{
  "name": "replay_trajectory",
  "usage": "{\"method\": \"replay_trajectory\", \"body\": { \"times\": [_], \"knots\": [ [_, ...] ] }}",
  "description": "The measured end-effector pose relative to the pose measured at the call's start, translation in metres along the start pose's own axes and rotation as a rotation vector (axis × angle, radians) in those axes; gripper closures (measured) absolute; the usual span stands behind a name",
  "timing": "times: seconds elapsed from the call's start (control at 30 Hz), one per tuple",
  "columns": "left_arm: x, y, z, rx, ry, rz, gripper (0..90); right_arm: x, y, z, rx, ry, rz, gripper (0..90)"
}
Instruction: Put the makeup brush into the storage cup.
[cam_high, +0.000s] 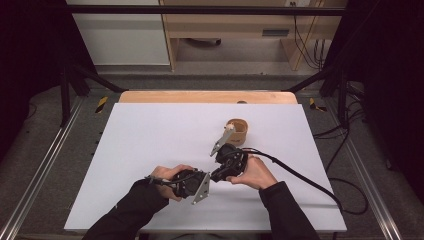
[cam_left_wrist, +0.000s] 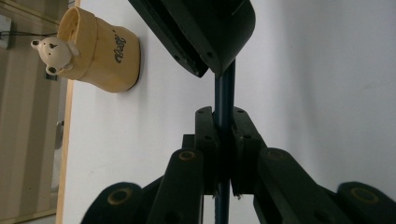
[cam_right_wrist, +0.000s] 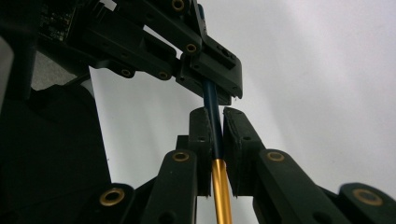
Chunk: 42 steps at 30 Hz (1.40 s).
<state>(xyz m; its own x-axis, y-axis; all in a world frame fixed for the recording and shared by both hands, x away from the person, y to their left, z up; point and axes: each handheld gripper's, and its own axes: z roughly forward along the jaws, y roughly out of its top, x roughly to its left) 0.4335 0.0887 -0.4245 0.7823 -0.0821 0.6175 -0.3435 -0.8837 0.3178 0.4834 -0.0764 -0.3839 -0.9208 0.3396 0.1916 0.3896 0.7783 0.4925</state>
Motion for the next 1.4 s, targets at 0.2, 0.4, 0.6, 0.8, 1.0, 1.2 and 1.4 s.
{"method": "replay_trajectory", "body": {
  "times": [0.2, 0.4, 0.6, 0.8, 1.0, 1.2, 1.4],
  "knots": [
    [-0.001, -0.001, 0.002, -0.001, -0.031, -0.047, 83.5, 0.0, -0.002, -0.008, -0.047, -0.034, -0.015, 79.4],
    [0.0, -0.006, 0.0, -0.008, -0.033, -0.106, 83.5, -0.003, -0.007, -0.03, -0.168, -0.132, 0.003, 72.6],
    [0.002, -0.013, -0.004, -0.025, -0.032, -0.201, 83.5, -0.009, -0.015, -0.048, -0.339, -0.252, 0.054, 65.1],
    [0.002, -0.021, -0.006, -0.033, -0.038, -0.294, 83.5, -0.013, -0.023, -0.062, -0.465, -0.302, 0.116, 55.5],
    [0.003, -0.028, -0.009, -0.068, -0.041, -0.397, 83.5, -0.019, -0.038, -0.07, -0.572, -0.337, 0.186, 43.7],
    [0.002, -0.034, -0.008, -0.082, -0.045, -0.485, 83.5, -0.02, -0.054, -0.072, -0.615, -0.364, 0.229, 34.8],
    [0.004, -0.038, -0.008, -0.097, -0.045, -0.559, 83.5, -0.018, -0.066, -0.069, -0.656, -0.376, 0.258, 29.0]
  ]
}}
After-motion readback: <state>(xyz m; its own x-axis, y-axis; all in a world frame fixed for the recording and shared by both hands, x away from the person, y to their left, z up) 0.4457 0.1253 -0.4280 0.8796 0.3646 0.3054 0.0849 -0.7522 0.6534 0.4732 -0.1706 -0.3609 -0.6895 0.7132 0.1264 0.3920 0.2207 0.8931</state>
